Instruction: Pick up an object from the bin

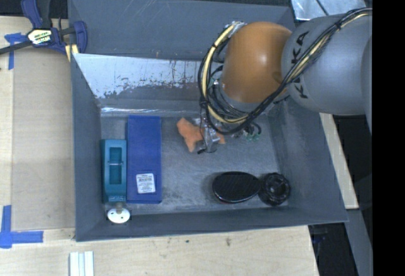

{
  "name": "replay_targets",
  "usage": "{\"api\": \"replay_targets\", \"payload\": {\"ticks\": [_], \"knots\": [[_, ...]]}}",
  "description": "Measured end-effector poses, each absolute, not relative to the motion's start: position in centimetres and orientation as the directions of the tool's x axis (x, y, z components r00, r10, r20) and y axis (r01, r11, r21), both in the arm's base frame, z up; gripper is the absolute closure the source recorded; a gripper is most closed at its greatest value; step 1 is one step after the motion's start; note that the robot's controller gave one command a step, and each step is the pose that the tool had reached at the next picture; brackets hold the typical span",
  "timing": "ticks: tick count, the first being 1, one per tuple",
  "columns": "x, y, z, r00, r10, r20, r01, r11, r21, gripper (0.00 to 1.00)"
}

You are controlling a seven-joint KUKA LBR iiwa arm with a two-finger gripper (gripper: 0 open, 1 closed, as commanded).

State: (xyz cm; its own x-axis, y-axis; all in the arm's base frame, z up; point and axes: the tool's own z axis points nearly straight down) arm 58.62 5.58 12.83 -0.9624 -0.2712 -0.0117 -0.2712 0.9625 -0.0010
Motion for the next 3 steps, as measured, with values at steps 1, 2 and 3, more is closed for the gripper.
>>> {"api": "replay_targets", "payload": {"ticks": [1,2,3], "knots": [[58.4,5.1,11.4,-0.962,-0.271,-0.006,-0.271,0.963,-0.001,1.0],[58.8,5.3,10.0,-0.96,-0.28,-0.007,-0.28,0.96,-0.001,1.0],[59.4,4.7,28.1,-0.962,-0.273,-0.002,-0.273,0.962,0.0,1.0]]}}
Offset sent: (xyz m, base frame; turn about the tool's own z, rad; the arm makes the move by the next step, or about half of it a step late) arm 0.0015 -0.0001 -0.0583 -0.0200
